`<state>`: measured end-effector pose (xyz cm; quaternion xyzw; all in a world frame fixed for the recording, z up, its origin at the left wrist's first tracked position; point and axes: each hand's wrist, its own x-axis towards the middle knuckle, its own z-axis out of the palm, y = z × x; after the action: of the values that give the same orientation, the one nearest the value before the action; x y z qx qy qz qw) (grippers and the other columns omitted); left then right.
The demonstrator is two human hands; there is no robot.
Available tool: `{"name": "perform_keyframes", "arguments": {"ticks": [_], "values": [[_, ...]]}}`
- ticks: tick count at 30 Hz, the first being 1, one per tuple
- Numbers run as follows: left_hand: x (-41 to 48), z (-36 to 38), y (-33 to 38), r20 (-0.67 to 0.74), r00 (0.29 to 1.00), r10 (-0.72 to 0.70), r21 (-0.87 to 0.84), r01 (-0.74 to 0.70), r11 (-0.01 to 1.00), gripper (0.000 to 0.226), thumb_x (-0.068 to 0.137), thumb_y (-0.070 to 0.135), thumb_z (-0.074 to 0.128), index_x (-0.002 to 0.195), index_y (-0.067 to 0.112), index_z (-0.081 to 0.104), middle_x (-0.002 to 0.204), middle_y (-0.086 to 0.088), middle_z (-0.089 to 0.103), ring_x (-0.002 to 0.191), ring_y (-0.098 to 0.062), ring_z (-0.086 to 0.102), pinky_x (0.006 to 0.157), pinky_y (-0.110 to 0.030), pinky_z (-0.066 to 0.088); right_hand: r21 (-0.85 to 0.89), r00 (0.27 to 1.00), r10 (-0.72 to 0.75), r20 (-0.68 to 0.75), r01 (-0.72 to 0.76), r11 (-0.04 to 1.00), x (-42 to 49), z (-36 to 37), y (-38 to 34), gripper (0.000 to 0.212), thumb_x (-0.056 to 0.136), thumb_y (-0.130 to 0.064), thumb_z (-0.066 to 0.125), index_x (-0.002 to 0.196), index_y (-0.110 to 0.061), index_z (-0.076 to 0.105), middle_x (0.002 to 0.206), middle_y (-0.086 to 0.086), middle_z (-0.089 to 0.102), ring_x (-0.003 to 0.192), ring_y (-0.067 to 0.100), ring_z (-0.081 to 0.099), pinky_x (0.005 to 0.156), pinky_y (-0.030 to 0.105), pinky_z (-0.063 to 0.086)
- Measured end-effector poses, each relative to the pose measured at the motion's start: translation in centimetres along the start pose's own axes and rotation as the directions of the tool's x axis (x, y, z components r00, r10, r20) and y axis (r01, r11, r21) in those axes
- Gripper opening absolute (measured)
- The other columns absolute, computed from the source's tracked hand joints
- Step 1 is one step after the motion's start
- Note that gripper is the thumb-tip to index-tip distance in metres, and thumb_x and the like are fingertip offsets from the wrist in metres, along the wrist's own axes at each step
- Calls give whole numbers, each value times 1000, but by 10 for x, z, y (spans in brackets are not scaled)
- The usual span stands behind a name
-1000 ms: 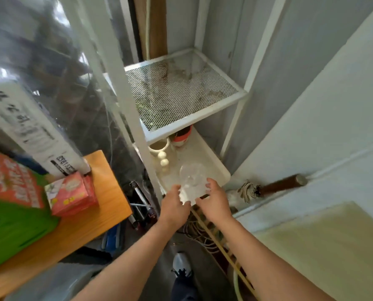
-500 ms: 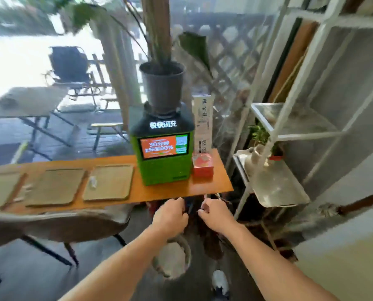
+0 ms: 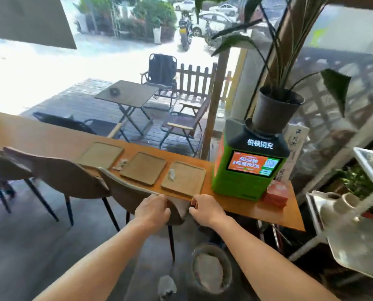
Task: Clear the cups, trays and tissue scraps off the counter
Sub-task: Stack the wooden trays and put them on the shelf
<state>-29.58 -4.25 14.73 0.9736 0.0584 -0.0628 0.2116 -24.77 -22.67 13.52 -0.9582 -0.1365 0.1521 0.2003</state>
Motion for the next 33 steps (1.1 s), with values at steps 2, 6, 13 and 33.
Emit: {"name": "perform_keyframes", "arguments": {"ticks": [2,6,13,33], "values": [[14,-5,-11,-8,1000,8,-17,-8,1000,10,86,29,55,84,20,56,95,-2,59,95,-24,60,79,-36,50,-10,1000,13,26,-13,1000,19,1,-9,22,90,-34,56,100,-16,63,108,10,65,98,30,61,79,37,51],[65,-15,-34,10,1000,26,-34,-26,999,18,90,34,54,93,19,61,99,-3,60,98,-25,59,85,-40,51,41,997,50,55,-52,998,76,4,-25,21,88,-31,55,100,-17,65,104,6,66,92,25,62,78,36,53],[195,-10,-80,140,990,34,-46,-28,999,18,88,34,54,95,19,62,101,-2,62,96,-24,60,84,-40,53,117,987,140,77,-148,982,211,27,-36,11,86,-28,59,94,-23,65,98,3,66,88,21,60,73,29,44],[365,-20,-252,497,856,-145,71,126,989,10,89,28,57,93,21,64,88,1,67,81,-17,64,77,-38,58,77,897,410,163,-426,901,389,105,-100,25,91,-20,52,115,-16,58,118,8,57,102,28,57,83,41,52]]}}
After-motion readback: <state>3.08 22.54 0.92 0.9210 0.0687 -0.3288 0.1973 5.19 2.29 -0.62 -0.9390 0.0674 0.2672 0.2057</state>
